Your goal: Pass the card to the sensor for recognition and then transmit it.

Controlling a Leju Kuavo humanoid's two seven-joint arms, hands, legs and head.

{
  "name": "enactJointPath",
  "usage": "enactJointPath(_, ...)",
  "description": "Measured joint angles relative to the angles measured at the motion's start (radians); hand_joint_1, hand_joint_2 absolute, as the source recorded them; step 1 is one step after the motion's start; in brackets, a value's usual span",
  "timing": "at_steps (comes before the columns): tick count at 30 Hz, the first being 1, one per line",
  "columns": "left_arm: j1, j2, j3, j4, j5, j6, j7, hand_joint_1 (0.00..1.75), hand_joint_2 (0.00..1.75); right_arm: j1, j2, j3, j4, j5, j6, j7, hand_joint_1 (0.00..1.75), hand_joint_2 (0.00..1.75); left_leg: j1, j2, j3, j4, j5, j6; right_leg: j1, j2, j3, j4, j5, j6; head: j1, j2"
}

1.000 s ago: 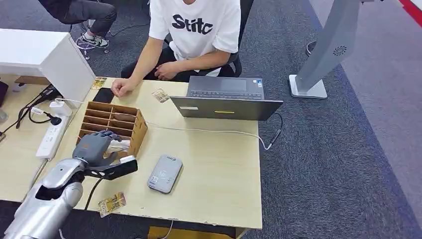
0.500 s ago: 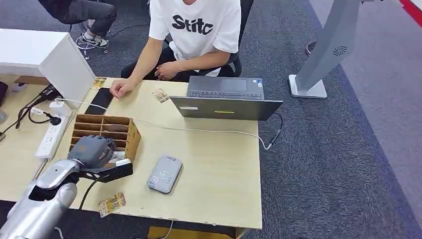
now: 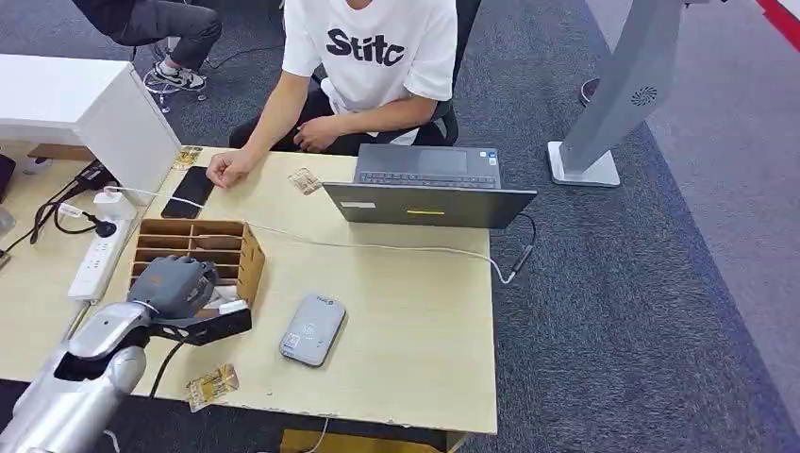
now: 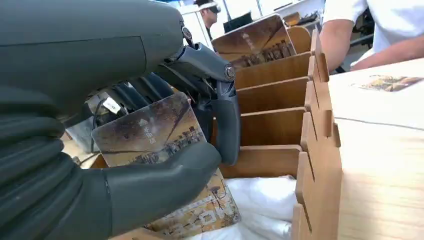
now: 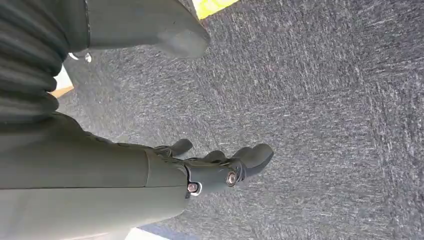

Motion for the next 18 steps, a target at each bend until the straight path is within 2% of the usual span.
enactJointPath(5, 0.0, -0.011, 0.0, 0.0, -0.015, 0.029, 0.014, 1.75, 1.75, 0.0, 0.0, -0.005, 0.0, 0.001, 0.0, 0.0, 0.0, 1.75, 0.0, 0.0, 0.0, 0.0, 0.0, 0.0, 0.0, 0.0, 0.0, 0.0, 0.0, 0.0, 0.0, 0.0)
enactJointPath(18, -0.043, -0.023, 0.003, -0.01, -0.023, 0.031, 0.028, 1.75, 1.75, 0.0, 0.0, -0.013, 0.0, 0.004, 0.0, -0.008, 0.0, 1.75, 0.0, 0.0, 0.0, 0.0, 0.0, 0.0, 0.0, 0.0, 0.0, 0.0, 0.0, 0.0, 0.0, 0.0)
